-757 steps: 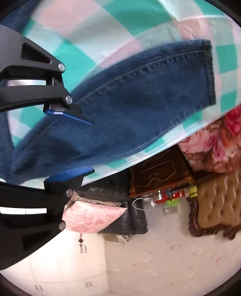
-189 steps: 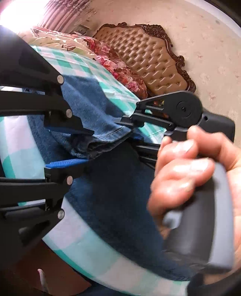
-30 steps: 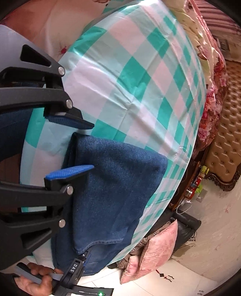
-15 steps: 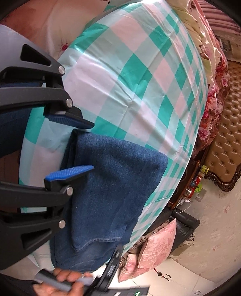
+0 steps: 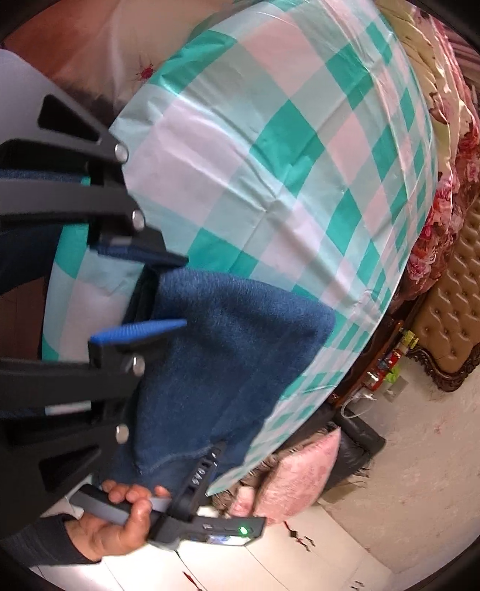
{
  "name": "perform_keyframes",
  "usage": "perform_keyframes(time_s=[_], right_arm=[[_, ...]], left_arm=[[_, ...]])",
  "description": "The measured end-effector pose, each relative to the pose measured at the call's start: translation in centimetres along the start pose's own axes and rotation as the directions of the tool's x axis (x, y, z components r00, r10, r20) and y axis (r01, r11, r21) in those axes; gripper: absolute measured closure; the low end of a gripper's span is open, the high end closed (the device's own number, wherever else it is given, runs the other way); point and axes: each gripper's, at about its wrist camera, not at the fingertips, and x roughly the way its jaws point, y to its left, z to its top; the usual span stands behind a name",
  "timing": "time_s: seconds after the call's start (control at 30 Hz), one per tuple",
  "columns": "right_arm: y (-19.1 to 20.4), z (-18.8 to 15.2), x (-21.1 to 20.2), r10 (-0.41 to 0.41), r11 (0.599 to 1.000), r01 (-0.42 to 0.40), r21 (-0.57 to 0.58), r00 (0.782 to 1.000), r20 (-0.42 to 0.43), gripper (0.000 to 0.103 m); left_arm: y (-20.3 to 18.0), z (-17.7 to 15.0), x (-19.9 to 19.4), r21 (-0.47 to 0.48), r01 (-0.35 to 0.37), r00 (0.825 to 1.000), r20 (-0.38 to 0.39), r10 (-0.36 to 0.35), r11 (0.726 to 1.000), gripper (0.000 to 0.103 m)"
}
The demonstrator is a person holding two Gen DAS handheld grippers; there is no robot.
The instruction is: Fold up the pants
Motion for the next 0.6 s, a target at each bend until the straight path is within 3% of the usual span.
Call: perform_keyframes(time_s=[0.07, 0.47, 0.6], right_arm=[[0.3, 0.2, 0.0, -0.018, 1.0, 0.018, -0.006, 1.0, -0.004, 0.064], [0.5, 0.2, -0.1, -0.039, 0.999, 0.039, -0.01, 0.999, -0.007, 0.06], [0.5, 0.2, -0.1, -0.043, 0.999, 0.043, -0.01, 0.999, -0.007, 0.057]], left_arm=[[-0.2, 0.3, -0.5, -0.007, 0.032, 0.999, 0.011, -0.032, 0.999, 0.085], [-5.2, 1.9, -3.8, 0.138, 0.008, 0.994, 0.109, -0.024, 0.99, 0.088], [-5.4, 2.0, -4.1, 0.138, 0.011, 0.993, 0.113, -0.027, 0.99, 0.089]])
